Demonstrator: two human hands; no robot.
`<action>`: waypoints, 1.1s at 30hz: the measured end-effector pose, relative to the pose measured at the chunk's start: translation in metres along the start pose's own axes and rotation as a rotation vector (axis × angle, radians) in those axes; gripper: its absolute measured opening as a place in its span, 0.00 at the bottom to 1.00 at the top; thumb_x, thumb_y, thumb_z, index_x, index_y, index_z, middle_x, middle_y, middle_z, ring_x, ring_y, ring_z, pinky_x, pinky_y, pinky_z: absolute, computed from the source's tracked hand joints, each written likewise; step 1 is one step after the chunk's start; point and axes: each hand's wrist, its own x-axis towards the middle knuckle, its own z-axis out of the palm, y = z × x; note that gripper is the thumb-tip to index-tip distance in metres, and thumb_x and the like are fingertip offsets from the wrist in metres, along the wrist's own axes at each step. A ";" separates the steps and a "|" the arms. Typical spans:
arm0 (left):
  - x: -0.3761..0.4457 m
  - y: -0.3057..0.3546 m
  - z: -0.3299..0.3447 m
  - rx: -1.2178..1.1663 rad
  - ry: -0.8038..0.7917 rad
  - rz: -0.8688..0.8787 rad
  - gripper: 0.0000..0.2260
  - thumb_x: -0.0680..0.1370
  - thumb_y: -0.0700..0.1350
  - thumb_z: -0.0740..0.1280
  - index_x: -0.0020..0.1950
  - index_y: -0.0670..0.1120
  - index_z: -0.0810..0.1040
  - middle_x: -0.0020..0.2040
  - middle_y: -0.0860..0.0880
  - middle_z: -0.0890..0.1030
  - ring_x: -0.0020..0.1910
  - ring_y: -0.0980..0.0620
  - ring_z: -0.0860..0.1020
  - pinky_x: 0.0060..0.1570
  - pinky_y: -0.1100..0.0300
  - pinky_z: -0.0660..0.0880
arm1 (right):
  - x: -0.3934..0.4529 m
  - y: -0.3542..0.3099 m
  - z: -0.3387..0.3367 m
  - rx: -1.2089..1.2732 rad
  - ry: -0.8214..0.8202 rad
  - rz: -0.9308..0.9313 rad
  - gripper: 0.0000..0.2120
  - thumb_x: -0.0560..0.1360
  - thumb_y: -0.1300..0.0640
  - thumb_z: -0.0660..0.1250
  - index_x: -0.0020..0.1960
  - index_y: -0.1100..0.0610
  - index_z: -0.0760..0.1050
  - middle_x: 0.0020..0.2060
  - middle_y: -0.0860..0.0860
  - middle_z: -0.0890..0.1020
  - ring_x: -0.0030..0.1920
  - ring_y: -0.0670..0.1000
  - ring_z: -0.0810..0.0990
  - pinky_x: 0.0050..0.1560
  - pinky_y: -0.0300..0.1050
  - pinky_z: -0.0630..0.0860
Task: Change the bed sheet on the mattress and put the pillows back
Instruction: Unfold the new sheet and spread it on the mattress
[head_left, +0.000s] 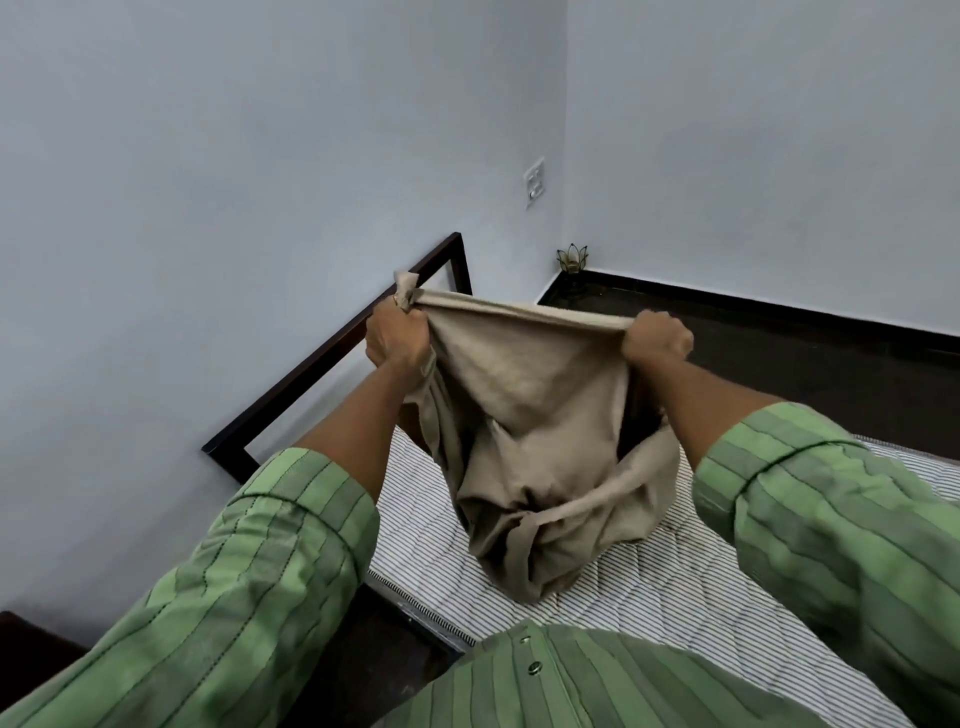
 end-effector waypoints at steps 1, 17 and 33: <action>0.000 0.002 0.002 0.008 -0.021 0.001 0.10 0.76 0.44 0.62 0.52 0.48 0.81 0.49 0.45 0.83 0.50 0.40 0.81 0.48 0.51 0.77 | 0.007 0.002 -0.004 0.106 0.051 0.076 0.16 0.80 0.59 0.60 0.66 0.60 0.78 0.64 0.58 0.80 0.64 0.62 0.79 0.56 0.56 0.78; 0.011 -0.014 0.031 0.133 -0.661 0.342 0.51 0.64 0.57 0.83 0.77 0.50 0.56 0.70 0.42 0.75 0.65 0.42 0.76 0.65 0.47 0.75 | 0.003 -0.025 0.011 0.793 -0.407 -0.307 0.09 0.69 0.68 0.70 0.48 0.62 0.86 0.47 0.58 0.87 0.47 0.50 0.81 0.51 0.45 0.79; 0.001 0.018 0.024 0.240 -0.366 0.472 0.06 0.70 0.46 0.58 0.35 0.49 0.72 0.38 0.48 0.80 0.43 0.41 0.80 0.41 0.52 0.73 | -0.018 -0.071 0.017 0.447 -0.740 -0.454 0.17 0.65 0.53 0.84 0.46 0.60 0.82 0.42 0.55 0.86 0.42 0.54 0.84 0.40 0.45 0.82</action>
